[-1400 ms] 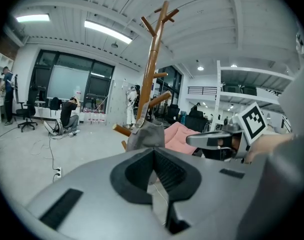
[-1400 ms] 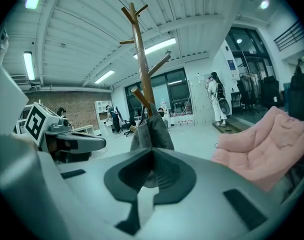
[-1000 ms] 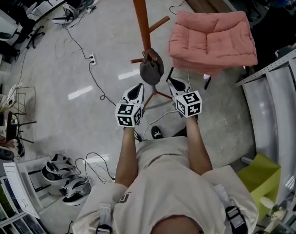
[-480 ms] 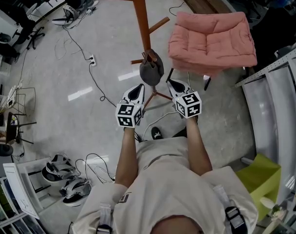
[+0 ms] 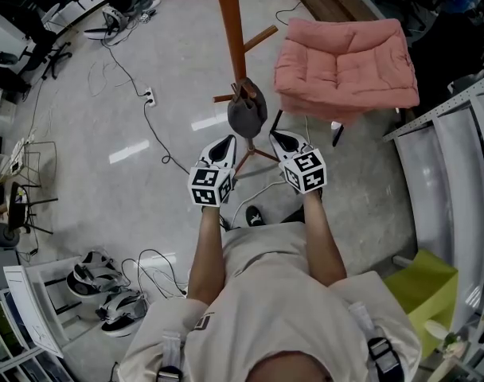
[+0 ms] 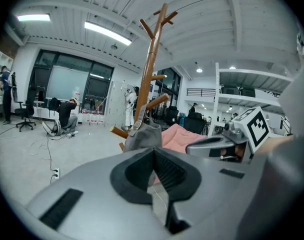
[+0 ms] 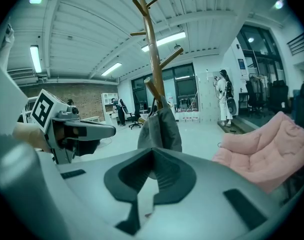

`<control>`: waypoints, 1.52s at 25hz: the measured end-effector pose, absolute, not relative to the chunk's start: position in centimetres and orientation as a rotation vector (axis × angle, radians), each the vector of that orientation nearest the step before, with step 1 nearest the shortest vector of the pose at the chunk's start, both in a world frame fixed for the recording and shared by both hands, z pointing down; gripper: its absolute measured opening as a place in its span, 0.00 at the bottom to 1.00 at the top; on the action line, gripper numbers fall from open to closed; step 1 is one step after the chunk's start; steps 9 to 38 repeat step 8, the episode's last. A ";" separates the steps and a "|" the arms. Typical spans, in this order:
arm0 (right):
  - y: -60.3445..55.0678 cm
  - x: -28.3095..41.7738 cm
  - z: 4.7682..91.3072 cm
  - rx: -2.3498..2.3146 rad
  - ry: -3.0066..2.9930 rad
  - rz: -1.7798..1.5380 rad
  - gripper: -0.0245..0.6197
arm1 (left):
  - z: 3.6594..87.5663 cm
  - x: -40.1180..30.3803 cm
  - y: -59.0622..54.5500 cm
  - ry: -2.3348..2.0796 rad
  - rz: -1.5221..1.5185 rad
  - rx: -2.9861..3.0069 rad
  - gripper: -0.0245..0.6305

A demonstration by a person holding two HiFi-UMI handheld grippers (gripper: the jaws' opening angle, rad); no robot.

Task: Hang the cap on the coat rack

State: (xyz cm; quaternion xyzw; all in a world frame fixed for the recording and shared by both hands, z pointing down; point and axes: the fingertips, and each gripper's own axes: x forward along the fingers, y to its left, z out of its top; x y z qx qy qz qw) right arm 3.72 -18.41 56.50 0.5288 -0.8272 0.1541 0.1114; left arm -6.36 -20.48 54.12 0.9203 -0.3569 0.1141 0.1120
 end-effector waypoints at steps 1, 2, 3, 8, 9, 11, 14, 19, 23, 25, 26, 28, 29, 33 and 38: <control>-18.4 3.8 56.4 1.556 -2.429 0.450 0.04 | 54.0 -6.3 -20.5 -1.046 0.334 2.704 0.05; -18.4 3.9 56.3 1.560 -2.428 0.447 0.04 | 54.0 -6.2 -20.5 -1.045 0.332 2.706 0.05; -18.4 4.0 56.3 1.564 -2.426 0.446 0.04 | 54.0 -6.1 -20.5 -1.043 0.331 2.707 0.05; -18.4 4.5 56.2 1.586 -2.419 0.447 0.04 | 54.1 -5.9 -20.4 -1.034 0.334 2.711 0.05; -18.4 4.5 56.2 1.586 -2.419 0.447 0.04 | 54.1 -5.9 -20.4 -1.034 0.334 2.711 0.05; -18.4 4.5 56.2 1.586 -2.419 0.447 0.04 | 54.1 -5.9 -20.4 -1.034 0.334 2.711 0.05; -18.4 4.5 56.2 1.586 -2.419 0.447 0.04 | 54.1 -5.9 -20.4 -1.034 0.334 2.711 0.05; -18.4 4.5 56.2 1.586 -2.419 0.447 0.04 | 54.1 -5.9 -20.4 -1.034 0.334 2.711 0.05; -18.4 4.5 56.2 1.586 -2.419 0.447 0.04 | 54.1 -5.9 -20.4 -1.034 0.334 2.711 0.05; -18.4 4.5 56.2 1.586 -2.419 0.447 0.04 | 54.1 -5.9 -20.4 -1.034 0.334 2.711 0.05; -18.4 4.5 56.2 1.586 -2.419 0.447 0.04 | 54.1 -5.9 -20.4 -1.034 0.334 2.711 0.05; -18.4 4.5 56.2 1.586 -2.419 0.447 0.04 | 54.1 -5.9 -20.4 -1.034 0.334 2.711 0.05; -18.4 4.5 56.2 1.586 -2.419 0.447 0.04 | 54.1 -5.9 -20.4 -1.034 0.334 2.711 0.05; -18.4 4.5 56.2 1.586 -2.419 0.447 0.04 | 54.1 -5.9 -20.4 -1.034 0.334 2.711 0.05; -18.4 4.5 56.2 1.586 -2.419 0.447 0.04 | 54.1 -5.9 -20.4 -1.034 0.334 2.711 0.05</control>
